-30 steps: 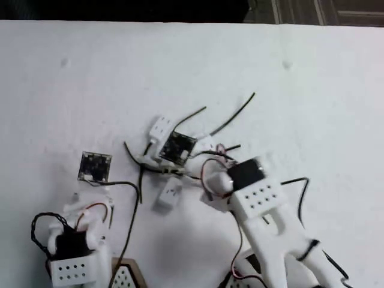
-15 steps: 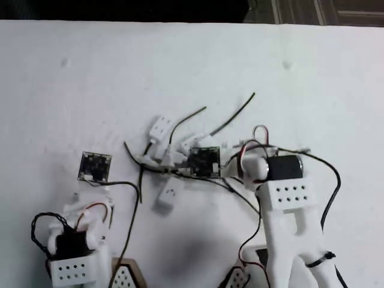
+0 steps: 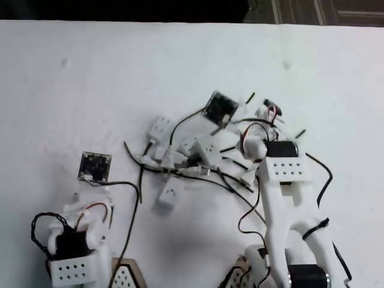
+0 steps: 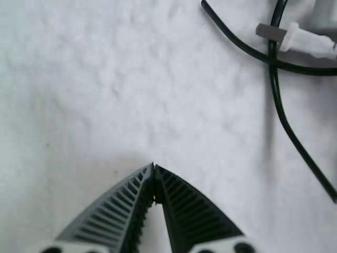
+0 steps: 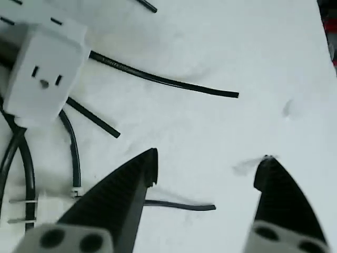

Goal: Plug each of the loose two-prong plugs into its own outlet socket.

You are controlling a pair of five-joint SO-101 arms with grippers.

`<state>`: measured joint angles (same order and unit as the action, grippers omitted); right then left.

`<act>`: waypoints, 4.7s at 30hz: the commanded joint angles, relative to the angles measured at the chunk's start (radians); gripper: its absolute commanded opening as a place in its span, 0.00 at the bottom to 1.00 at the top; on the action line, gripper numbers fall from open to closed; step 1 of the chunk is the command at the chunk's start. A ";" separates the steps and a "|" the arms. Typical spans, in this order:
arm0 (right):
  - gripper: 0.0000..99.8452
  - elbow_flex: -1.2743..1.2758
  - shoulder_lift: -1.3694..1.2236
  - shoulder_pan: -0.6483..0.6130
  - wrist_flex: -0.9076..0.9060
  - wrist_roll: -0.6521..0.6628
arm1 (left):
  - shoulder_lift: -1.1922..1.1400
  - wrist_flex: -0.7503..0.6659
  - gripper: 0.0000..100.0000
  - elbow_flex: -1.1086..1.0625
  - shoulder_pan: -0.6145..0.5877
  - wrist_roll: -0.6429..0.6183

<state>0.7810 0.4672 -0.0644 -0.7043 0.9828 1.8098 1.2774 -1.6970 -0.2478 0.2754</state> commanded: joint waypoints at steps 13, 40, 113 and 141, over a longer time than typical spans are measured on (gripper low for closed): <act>0.30 0.101 0.182 0.030 -0.266 -0.675 | 0.002 0.003 0.02 0.005 -0.007 0.008; 0.21 0.002 -0.300 0.039 -0.283 -1.057 | 0.002 0.003 0.02 0.005 -0.007 0.008; 0.16 -0.489 -0.696 -0.177 -0.638 -0.964 | 0.002 0.003 0.02 0.005 -0.008 0.005; 0.02 -0.445 -0.157 -0.183 -0.944 -0.769 | 0.001 -0.002 0.02 0.015 0.007 0.011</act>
<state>0.3069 0.1389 -0.2470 -1.6341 0.1772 1.8098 1.2774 -1.6970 -0.2463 0.2754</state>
